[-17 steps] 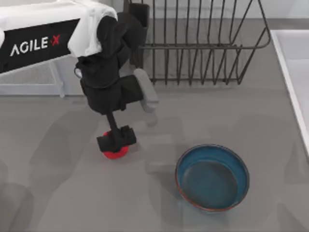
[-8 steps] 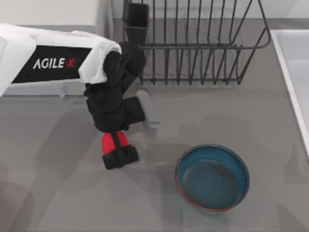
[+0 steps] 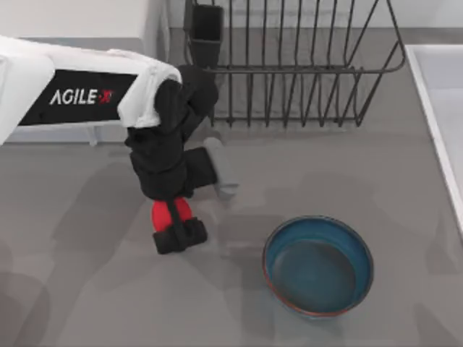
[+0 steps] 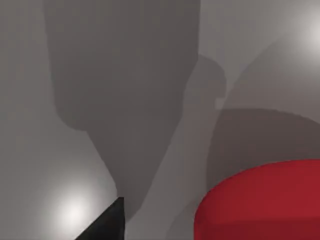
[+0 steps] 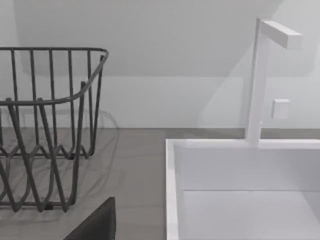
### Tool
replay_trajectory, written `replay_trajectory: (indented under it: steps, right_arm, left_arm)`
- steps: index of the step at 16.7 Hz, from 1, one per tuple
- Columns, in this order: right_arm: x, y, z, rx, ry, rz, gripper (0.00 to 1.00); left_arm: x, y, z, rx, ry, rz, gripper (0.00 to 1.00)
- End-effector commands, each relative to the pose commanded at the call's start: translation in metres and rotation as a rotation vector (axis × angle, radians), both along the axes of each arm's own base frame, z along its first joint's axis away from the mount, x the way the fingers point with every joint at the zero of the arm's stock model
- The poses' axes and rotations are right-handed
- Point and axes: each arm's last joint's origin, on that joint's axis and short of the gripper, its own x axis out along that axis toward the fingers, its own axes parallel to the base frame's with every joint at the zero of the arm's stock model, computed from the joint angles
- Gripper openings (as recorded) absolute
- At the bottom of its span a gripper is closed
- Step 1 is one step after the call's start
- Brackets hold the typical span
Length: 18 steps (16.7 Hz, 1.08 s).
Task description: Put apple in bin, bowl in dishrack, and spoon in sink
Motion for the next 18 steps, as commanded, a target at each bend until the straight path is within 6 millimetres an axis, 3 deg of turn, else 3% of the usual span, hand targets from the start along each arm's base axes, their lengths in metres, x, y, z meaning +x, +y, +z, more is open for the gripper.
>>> replay_trajectory:
  steps: [10, 18]
  right_arm:
    - [0.0, 0.0, 0.0, 0.0, 0.0, 0.0, 1.0]
    - [0.0, 0.0, 0.0, 0.0, 0.0, 0.0, 1.0]
  left_arm:
    - [0.0, 0.0, 0.0, 0.0, 0.0, 0.0, 0.02]
    - [0.0, 0.0, 0.0, 0.0, 0.0, 0.0, 0.0]
